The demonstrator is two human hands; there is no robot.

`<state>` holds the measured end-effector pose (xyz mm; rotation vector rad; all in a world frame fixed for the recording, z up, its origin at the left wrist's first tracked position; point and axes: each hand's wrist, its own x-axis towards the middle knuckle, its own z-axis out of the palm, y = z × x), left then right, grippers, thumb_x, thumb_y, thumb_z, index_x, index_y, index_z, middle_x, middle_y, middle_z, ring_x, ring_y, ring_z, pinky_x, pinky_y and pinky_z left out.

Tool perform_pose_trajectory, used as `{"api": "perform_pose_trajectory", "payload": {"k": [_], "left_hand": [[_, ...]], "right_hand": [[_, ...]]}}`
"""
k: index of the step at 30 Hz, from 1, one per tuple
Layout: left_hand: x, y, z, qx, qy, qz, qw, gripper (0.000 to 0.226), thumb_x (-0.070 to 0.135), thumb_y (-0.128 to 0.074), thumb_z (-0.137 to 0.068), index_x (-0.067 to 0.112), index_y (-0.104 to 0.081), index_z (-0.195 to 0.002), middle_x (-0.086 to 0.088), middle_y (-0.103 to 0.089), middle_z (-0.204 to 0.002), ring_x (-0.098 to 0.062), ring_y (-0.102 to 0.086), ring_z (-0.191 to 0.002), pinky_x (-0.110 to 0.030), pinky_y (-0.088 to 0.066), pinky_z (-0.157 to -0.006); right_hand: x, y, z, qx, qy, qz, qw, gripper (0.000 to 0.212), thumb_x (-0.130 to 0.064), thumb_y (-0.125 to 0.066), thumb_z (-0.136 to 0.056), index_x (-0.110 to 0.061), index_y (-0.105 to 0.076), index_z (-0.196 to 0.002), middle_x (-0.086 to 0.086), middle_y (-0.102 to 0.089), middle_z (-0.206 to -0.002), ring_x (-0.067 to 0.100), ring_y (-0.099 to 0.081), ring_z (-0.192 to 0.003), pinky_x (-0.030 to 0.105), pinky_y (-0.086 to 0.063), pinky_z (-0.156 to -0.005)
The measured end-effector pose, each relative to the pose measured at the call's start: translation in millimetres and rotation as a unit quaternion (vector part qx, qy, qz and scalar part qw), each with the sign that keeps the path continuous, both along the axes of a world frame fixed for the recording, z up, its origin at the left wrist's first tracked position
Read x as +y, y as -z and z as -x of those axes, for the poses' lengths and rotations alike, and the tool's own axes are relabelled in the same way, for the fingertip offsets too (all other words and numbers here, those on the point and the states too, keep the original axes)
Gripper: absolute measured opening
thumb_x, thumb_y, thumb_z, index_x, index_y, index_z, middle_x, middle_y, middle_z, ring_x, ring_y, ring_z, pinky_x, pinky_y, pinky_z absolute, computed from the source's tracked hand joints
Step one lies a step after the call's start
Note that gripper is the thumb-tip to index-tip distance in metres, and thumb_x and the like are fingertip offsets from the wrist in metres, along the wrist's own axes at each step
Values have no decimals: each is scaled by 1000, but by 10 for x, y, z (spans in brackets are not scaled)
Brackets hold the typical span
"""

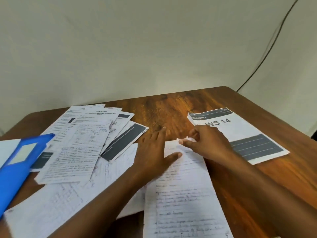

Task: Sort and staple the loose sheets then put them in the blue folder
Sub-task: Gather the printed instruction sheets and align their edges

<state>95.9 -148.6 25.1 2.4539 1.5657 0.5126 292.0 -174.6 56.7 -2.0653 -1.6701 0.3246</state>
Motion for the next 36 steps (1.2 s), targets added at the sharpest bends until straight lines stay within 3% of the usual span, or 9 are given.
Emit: {"api": "perform_pose_trajectory", "payload": {"k": [3,8,12,18,21,23,27,32,36], "left_hand": [[-85,143,360,47,-15,24,998,97,89,-39,-85,35,-12,-161,7,-16,-173,-24,-19,-159,-57,-14,-129],[-155,176,671,43,-8,2,999,78,81,-43,-91,33,-36,-152,5,-44,-161,-24,-39,-149,-57,-20,-126],[-97,174,844,-24,-17,-46,998,64,72,-64,-86,37,-52,-138,9,-62,-139,-19,-53,-130,-47,-35,-117],[49,186,1060,-90,-35,-42,994,61,66,-77,-78,36,-60,-129,11,-67,-120,-13,-58,-110,-44,-46,-103],[171,212,1281,2,-59,-81,995,63,73,-64,-85,34,-55,-134,5,-59,-138,-20,-51,-126,-48,-39,-108],[251,230,1461,48,-91,-88,991,69,77,-54,-88,33,-50,-141,3,-51,-147,-23,-44,-135,-51,-35,-113],[349,206,1774,14,-178,-53,983,90,84,-48,-86,34,-28,-158,2,-24,-170,-25,-23,-156,-56,-16,-126],[562,208,2191,38,-231,37,971,111,96,-24,-79,31,0,-165,2,6,-175,-25,6,-162,-62,0,-127],[651,279,2343,76,-216,63,971,104,94,-17,-82,33,0,-165,3,8,-175,-24,11,-161,-66,3,-125]], "right_hand": [[-25,76,194,-40,20,32,998,53,-66,-80,-78,-31,-64,-115,-5,-72,-116,20,-70,-97,33,-54,-79],[-7,71,356,-26,69,-12,997,29,-37,-87,-82,-31,-67,-100,0,-75,-105,20,-69,-83,39,-61,-81],[-62,12,508,-41,27,28,998,40,-54,-89,-74,-30,-67,-98,-2,-75,-108,14,-64,-81,31,-52,-75],[-256,-18,919,-24,-83,30,996,57,-60,-84,-75,-28,-70,-120,-6,-68,-129,13,-63,-106,23,-45,-79],[-331,126,1227,-78,-165,49,982,72,-73,-62,-86,-33,-53,-145,-9,-46,-159,16,-47,-142,33,-43,-112],[-330,264,1423,-93,-193,99,972,86,-82,-36,-91,-35,-25,-162,-8,-14,-174,19,-19,-160,42,-19,-128],[-223,544,1760,-156,-174,108,966,101,-85,5,-82,-30,9,-166,-4,25,-171,22,16,-160,50,8,-130],[-68,393,1977,-212,-148,97,961,87,-81,-18,-95,-25,-22,-161,6,-15,-173,30,-16,-159,54,-12,-127],[274,244,2054,-225,-177,30,958,68,-70,-33,-101,-23,-43,-148,5,-44,-158,27,-40,-145,49,-34,-120]]}}
